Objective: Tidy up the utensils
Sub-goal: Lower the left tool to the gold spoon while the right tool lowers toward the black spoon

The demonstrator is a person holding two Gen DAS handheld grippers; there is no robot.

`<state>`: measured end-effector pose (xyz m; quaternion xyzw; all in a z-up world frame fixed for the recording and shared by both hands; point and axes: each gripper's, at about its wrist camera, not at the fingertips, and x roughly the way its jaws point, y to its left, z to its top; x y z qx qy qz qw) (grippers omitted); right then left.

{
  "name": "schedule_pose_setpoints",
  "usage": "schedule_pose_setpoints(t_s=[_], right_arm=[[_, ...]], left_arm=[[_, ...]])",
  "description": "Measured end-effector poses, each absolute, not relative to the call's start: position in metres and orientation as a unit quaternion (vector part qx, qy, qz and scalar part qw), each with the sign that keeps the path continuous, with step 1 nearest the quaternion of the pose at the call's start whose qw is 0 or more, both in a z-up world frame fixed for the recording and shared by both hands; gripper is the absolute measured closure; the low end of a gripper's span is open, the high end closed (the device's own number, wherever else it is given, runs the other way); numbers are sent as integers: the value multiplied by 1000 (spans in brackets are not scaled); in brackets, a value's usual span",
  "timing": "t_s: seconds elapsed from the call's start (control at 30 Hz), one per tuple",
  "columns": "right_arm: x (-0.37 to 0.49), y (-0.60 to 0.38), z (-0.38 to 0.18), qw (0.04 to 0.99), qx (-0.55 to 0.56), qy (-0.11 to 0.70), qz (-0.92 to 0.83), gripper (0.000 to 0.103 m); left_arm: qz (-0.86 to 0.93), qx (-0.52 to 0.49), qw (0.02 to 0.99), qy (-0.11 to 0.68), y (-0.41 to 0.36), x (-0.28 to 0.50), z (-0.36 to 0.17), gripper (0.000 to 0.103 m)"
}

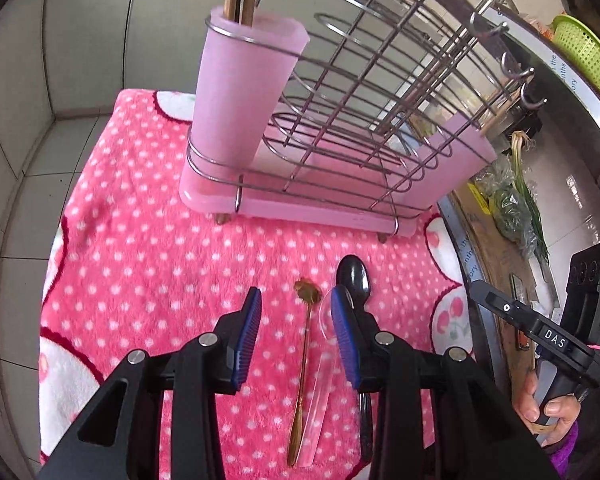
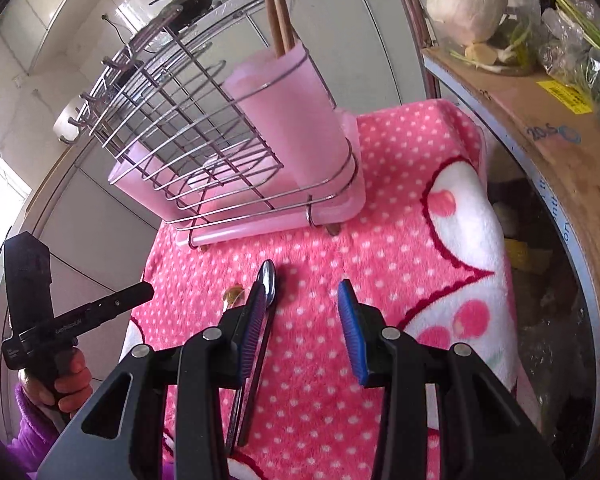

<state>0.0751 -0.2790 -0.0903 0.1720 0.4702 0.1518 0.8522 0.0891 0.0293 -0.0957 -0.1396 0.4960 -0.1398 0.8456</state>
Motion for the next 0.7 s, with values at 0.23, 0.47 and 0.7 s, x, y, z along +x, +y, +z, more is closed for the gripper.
schedule_pose_setpoints(t_s=[0.23, 0.47, 0.7], right_arm=[[75, -281, -112, 835, 187, 494, 153, 65], [75, -284, -119, 829, 198, 499, 157, 65], [74, -287, -123, 823, 209, 502, 165, 65]], left_arm=[[-150, -150, 805, 554, 14, 103, -123, 72], [-150, -143, 789, 578, -2, 122, -135, 79], [-138, -113, 781, 598, -23, 137, -148, 86]])
